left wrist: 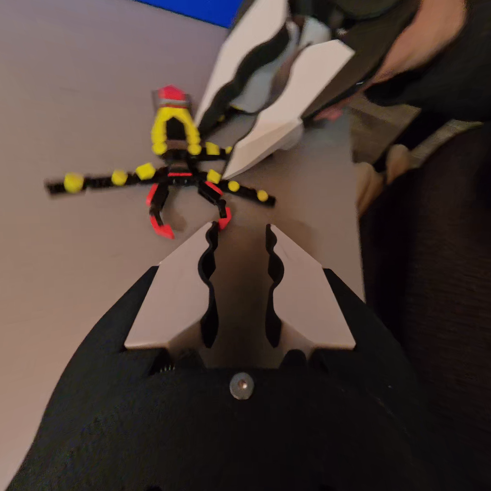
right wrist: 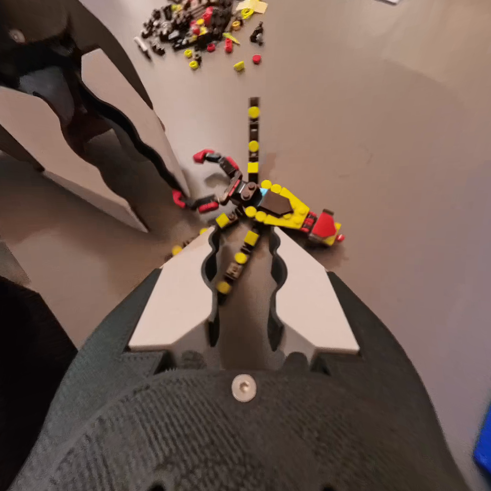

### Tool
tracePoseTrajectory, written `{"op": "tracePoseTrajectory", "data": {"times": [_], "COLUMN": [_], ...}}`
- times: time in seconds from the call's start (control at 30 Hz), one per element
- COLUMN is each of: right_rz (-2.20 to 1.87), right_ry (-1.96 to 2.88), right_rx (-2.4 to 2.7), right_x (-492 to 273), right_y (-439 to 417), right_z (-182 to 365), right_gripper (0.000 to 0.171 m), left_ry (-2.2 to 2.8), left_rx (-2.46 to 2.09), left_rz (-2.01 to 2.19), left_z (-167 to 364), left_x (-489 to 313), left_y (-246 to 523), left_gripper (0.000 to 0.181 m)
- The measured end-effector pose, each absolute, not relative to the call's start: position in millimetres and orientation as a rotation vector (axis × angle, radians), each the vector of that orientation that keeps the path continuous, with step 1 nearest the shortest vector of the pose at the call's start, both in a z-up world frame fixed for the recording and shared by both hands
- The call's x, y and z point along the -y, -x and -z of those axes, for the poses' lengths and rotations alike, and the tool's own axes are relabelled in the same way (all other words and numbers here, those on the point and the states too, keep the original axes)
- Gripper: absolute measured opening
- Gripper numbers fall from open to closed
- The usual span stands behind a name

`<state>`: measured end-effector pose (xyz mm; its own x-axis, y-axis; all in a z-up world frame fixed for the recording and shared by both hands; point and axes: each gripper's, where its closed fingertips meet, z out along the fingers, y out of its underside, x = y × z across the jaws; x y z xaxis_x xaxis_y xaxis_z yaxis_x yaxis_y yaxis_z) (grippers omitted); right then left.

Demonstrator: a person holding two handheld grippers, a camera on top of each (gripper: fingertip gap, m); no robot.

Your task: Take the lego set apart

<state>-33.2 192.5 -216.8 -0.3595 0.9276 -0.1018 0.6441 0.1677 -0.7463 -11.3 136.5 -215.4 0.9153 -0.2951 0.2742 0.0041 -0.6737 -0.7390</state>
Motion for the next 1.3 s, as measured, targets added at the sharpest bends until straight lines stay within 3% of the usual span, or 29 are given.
{"op": "tracePoseTrajectory", "data": {"times": [0.03, 0.17, 0.33, 0.57, 0.8, 0.97, 1.3], "right_rz": [-1.002, -0.894, -0.962, -0.979, -1.162, -1.042, -0.95], "right_ry": [1.443, 1.186, 1.036, 0.981, 1.096, 1.142, 1.035], "right_rx": [2.115, 2.249, 2.348, 2.332, 2.29, 2.291, 2.297], "right_x": [-187.6, -174.6, -152.3, -150.1, -153.2, -167.1, -157.4], "right_y": [31.4, 25.0, 14.9, 16.3, 17.0, 20.3, 22.2], "right_z": [218.8, 223.2, 223.0, 217.8, 203.3, 215.4, 221.1], "right_gripper": [0.036, 0.036, 0.036, 0.036, 0.035, 0.023, 0.014], "left_ry": [2.253, 2.131, 1.837, 2.163, 2.364, 2.355, 2.358], "left_rx": [-0.257, -0.367, -0.13, 0.245, 0.143, 0.128, 0.086], "left_rz": [0.546, 0.839, 0.891, 0.426, 0.216, 0.263, 0.271], "left_z": [213.0, 187.7, 128.3, 187.7, 222.0, 221.9, 221.8], "left_x": [-133.0, -113.0, -129.4, -150.3, -151.7, -150.8, -148.1], "left_y": [-0.2, -32.4, -9.5, 46.6, 36.0, 32.9, 32.9], "left_gripper": [0.03, 0.017, 0.028, 0.052, 0.052, 0.039, 0.039]}}
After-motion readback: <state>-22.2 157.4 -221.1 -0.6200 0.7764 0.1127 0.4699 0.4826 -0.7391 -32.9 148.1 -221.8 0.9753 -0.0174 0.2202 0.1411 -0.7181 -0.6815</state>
